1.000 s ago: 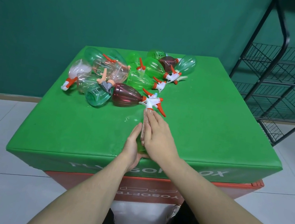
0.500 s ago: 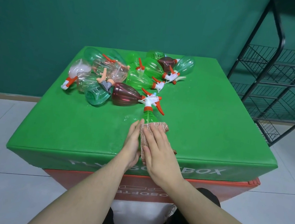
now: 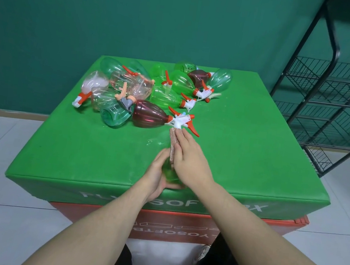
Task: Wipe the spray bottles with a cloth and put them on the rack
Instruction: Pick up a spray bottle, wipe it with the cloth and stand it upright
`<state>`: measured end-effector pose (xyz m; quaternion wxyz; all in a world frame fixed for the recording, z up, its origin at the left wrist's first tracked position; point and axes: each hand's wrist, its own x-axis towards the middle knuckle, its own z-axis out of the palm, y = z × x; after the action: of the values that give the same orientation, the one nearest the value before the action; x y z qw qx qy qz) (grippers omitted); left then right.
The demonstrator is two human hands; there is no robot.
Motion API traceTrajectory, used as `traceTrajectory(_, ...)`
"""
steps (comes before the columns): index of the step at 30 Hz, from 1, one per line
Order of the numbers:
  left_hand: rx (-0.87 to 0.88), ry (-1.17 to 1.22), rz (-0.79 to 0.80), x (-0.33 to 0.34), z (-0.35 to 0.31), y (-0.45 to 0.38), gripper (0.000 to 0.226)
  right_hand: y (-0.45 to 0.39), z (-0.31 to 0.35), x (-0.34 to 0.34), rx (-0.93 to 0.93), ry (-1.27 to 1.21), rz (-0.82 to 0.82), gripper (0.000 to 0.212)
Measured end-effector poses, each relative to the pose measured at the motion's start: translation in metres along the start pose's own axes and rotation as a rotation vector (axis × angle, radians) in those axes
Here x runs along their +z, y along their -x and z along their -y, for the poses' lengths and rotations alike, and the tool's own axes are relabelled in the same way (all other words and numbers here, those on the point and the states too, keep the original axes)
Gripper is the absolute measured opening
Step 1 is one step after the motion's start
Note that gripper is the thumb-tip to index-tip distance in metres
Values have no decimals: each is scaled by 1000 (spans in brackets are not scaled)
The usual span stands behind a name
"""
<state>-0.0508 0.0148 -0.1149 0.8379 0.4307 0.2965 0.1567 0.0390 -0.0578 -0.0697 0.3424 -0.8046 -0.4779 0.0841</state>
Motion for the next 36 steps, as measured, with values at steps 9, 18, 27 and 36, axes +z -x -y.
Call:
traceTrajectory(9,-45,-1,-57,1,-3,3,43,9,5,8,43,-21,-20,51)
traceTrajectory(18,-26,36,-161,2,6,-5,69,56,-11,18,-90,143,8,60)
traceTrajectory(27,70,43,-138,2,13,-13,96,69,-21,20,-146,104,-18,56)
traceTrajectory(36,-7,-49,-64,5,2,-3,52,18,0,7,-48,66,-35,56)
